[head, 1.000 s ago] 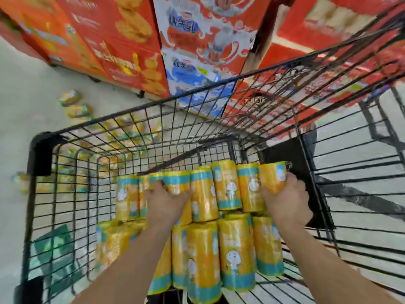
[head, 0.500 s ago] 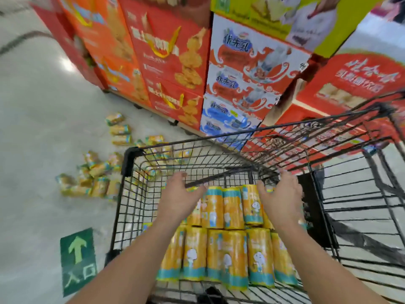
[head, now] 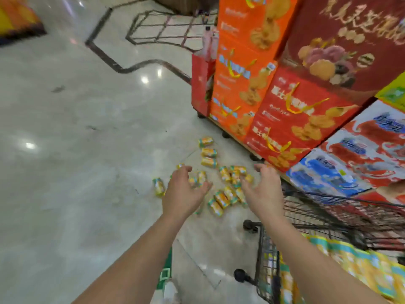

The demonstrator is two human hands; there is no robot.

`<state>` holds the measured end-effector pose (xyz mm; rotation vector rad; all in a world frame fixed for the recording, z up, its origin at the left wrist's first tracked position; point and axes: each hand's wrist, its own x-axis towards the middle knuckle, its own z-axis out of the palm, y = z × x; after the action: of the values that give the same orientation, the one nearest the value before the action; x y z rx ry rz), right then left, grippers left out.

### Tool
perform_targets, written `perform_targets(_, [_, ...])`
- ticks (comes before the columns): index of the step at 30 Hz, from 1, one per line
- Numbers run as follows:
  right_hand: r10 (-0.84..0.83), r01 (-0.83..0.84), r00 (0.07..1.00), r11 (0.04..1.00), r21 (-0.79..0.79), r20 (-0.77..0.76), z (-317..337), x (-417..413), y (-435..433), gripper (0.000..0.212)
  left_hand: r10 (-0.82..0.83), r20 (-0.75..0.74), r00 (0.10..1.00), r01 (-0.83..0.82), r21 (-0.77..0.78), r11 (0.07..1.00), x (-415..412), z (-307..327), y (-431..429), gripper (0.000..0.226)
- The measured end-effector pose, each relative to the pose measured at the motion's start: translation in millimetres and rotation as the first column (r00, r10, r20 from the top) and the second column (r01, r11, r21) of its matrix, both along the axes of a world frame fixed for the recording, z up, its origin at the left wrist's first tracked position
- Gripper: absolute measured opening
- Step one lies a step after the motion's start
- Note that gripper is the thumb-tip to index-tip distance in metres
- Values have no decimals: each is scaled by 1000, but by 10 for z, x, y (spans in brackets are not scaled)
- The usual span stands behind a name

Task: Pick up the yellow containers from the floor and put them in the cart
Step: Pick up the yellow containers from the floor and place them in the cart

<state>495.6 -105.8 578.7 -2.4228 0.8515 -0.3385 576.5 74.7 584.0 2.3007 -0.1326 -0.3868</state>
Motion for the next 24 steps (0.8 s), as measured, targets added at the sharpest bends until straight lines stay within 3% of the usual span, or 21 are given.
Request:
perform_targets(8, [135, -118, 984, 983, 144, -115, -530, 830, 988, 46, 65, -106, 992, -60, 48, 997, 757, -288, 930, 64])
perform_targets(14, [78, 6, 950, 963, 269, -303, -1445, 989, 949, 37, -22, -192, 981, 53, 158, 986, 1225, -958, 848, 58])
perform_targets(19, [44, 169, 860, 916, 364, -509, -2455, 1292, 668, 32, -39, -311, 950, 120, 245, 962, 1689, -1880, 463, 59])
perform_targets(24, [24, 260, 791, 892, 371, -611, -3823, 1653, 361, 36, -156, -407, 900, 286, 281, 916, 2093, -3279, -76, 58])
